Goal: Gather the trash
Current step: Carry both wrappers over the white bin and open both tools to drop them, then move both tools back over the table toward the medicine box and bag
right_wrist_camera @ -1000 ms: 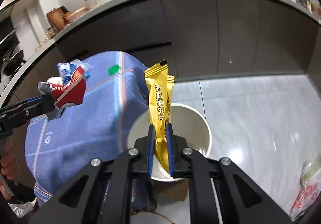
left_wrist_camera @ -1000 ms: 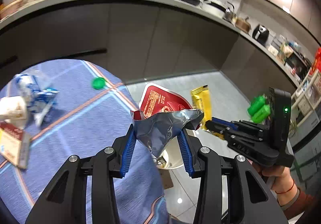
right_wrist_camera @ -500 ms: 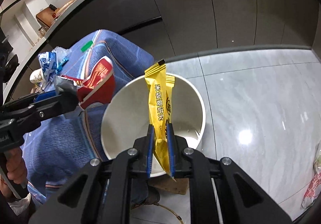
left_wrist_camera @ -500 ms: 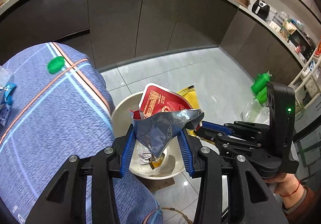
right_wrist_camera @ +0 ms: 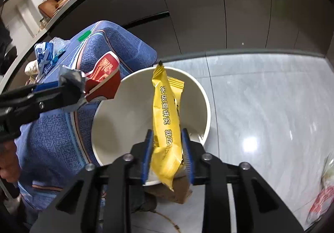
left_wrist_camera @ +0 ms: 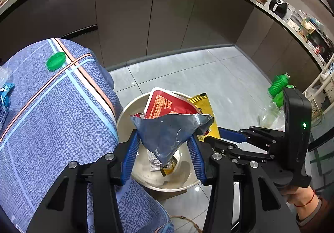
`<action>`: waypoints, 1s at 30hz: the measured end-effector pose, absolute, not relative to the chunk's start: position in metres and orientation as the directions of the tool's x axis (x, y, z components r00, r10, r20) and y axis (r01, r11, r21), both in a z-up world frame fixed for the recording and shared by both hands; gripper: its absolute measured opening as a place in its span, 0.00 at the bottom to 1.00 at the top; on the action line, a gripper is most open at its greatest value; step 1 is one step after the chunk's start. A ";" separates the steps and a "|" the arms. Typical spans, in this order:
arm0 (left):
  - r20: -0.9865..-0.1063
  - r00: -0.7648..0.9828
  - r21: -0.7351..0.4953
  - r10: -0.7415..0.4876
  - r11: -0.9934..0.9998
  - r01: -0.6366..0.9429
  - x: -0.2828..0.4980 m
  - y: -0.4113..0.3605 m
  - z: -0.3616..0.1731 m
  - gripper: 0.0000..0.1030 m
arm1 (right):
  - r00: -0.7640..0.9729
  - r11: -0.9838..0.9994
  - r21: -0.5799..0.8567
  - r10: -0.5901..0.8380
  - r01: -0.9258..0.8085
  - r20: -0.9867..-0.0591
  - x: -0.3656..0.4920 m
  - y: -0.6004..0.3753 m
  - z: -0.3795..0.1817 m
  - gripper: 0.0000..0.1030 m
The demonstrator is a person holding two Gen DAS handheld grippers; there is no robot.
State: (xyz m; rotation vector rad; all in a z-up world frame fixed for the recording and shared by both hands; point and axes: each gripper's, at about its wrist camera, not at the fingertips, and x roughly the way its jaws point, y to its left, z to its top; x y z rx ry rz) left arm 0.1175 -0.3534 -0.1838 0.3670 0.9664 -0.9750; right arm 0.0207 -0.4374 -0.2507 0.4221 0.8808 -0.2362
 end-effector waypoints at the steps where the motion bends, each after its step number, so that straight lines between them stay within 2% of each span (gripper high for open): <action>1: -0.823 0.204 -0.144 -0.529 0.543 0.827 0.118 -0.356 -0.184 0.45 | 0.620 0.896 0.252 -0.033 0.366 -0.784 0.020 -0.437 -0.250 0.31; 3: -0.821 0.207 -0.147 -0.532 0.547 0.824 0.118 -0.357 -0.182 0.49 | 0.630 0.903 0.241 -0.041 0.355 -0.776 0.019 -0.436 -0.247 0.39; 7: -0.808 0.230 -0.146 -0.543 0.562 0.815 0.119 -0.354 -0.178 0.65 | 0.645 0.916 0.219 -0.054 0.336 -0.762 0.016 -0.436 -0.244 0.51; 10: -0.801 0.237 -0.149 -0.549 0.567 0.810 0.119 -0.352 -0.174 0.71 | 0.654 0.922 0.210 -0.059 0.325 -0.754 0.014 -0.435 -0.242 0.65; 12: -0.796 0.245 -0.149 -0.554 0.571 0.807 0.119 -0.351 -0.172 0.76 | 0.661 0.925 0.208 -0.059 0.318 -0.748 0.012 -0.435 -0.242 0.79; 15: -0.790 0.261 -0.146 -0.555 0.583 0.799 0.119 -0.348 -0.169 0.84 | 0.668 0.927 0.211 -0.055 0.310 -0.742 0.009 -0.435 -0.241 0.90; 18: -0.786 0.269 -0.147 -0.557 0.591 0.793 0.119 -0.346 -0.166 0.88 | 0.669 0.927 0.209 -0.058 0.313 -0.741 0.008 -0.435 -0.240 0.97; 22: -0.781 0.282 -0.146 -0.557 0.602 0.785 0.122 -0.343 -0.164 0.92 | 0.666 0.923 0.215 -0.057 0.319 -0.743 0.009 -0.436 -0.238 0.97; 30: -0.775 0.290 -0.152 -0.562 0.610 0.778 0.123 -0.333 -0.157 0.92 | 0.666 0.921 0.214 -0.062 0.324 -0.744 0.008 -0.434 -0.231 0.97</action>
